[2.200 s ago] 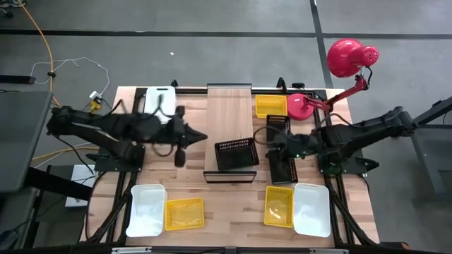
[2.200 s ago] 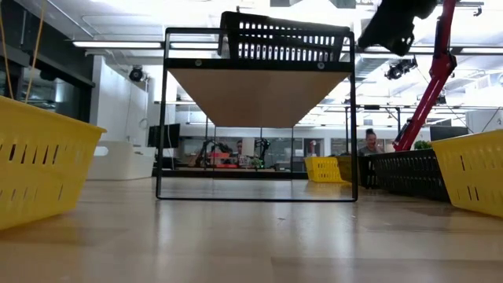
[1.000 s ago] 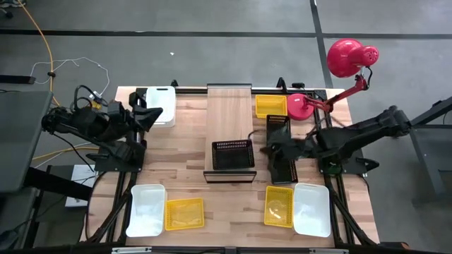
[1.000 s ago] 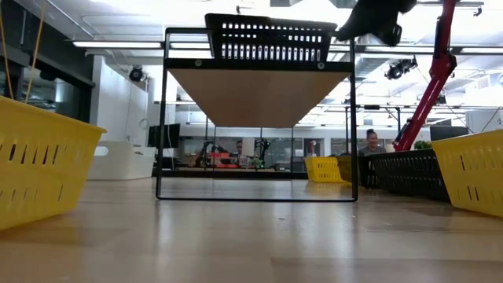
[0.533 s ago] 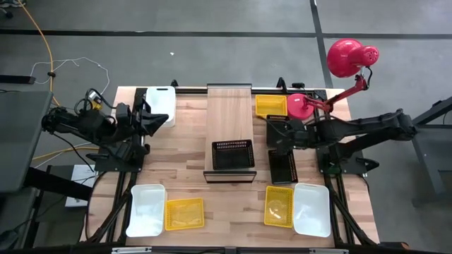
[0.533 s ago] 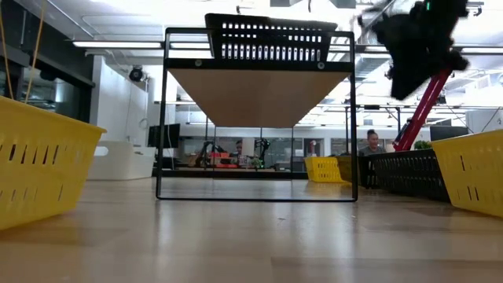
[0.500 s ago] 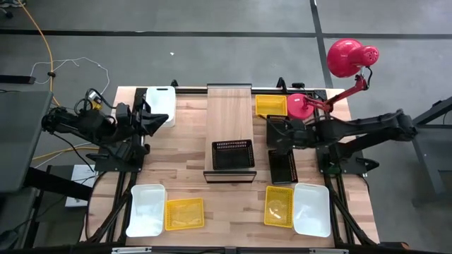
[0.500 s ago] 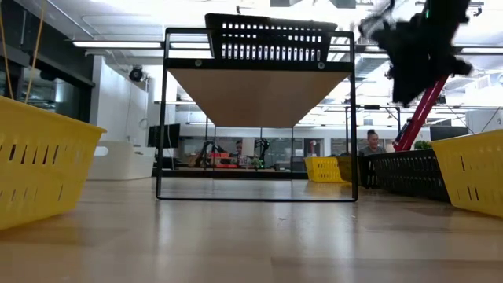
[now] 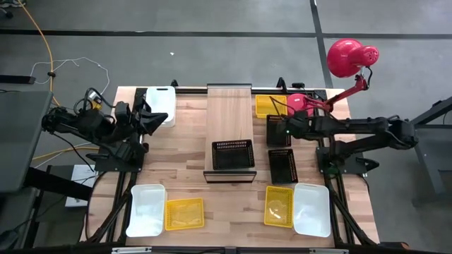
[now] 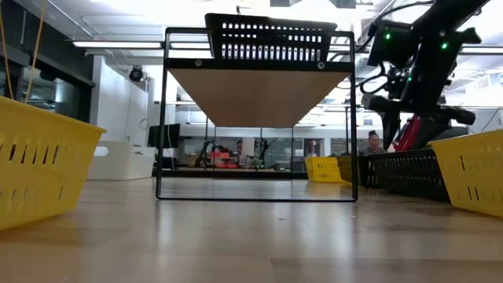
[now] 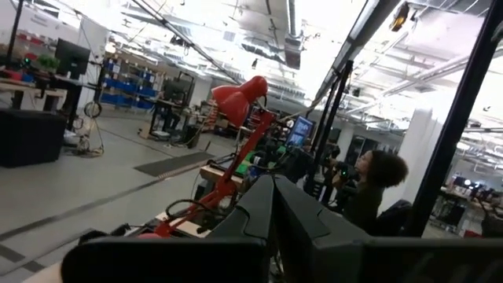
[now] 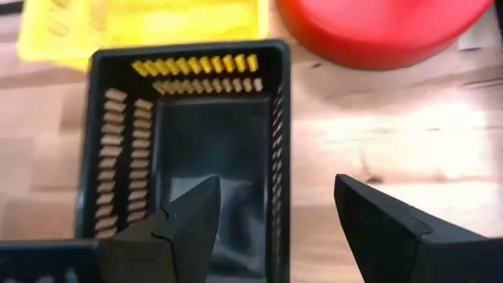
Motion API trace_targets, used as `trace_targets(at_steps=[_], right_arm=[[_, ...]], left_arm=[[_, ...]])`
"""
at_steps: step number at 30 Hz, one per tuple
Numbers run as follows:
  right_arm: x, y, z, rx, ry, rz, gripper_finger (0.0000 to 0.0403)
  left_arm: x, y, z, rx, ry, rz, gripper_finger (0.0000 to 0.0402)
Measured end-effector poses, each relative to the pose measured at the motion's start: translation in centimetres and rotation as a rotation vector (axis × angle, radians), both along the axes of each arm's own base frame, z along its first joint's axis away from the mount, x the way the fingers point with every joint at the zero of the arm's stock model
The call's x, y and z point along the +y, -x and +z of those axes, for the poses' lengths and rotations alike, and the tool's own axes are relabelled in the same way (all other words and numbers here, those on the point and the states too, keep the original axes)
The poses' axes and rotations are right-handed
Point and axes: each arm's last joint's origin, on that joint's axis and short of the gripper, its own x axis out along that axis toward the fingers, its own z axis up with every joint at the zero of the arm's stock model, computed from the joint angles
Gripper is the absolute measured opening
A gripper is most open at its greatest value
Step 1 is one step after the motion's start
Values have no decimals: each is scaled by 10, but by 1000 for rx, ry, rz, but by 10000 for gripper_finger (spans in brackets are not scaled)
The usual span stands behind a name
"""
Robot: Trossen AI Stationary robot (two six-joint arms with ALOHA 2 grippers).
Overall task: Stack baskets on shelf by color
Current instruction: Stack the top black bin on top of the black bin on the shelf
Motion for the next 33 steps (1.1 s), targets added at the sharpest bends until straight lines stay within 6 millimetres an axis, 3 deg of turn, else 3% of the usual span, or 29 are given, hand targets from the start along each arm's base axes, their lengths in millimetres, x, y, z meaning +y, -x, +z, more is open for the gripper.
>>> trace_targets(at_steps=[11, 18, 22, 28, 31, 33], right_arm=[[-12, 4, -20, 22, -57, 27, 205], [-13, 5, -23, 24, -42, 53, 176], [-13, 5, -23, 24, -38, 57, 129], [-12, 4, -23, 26, -49, 94, 16], [-12, 4, -15, 6, -47, 142, 11], [-12, 4, 0, -13, -14, 178, 5]], left_arm=[[0, -4, 0, -2, 17, 19, 0], [-1, -8, -2, 9, 21, 40, 0], [-1, -11, -3, 14, 40, 44, 0], [-2, -14, -4, 16, 41, 44, 0], [-1, -13, -2, -9, 46, 44, 0], [-1, -12, 1, -31, 50, 44, 0]])
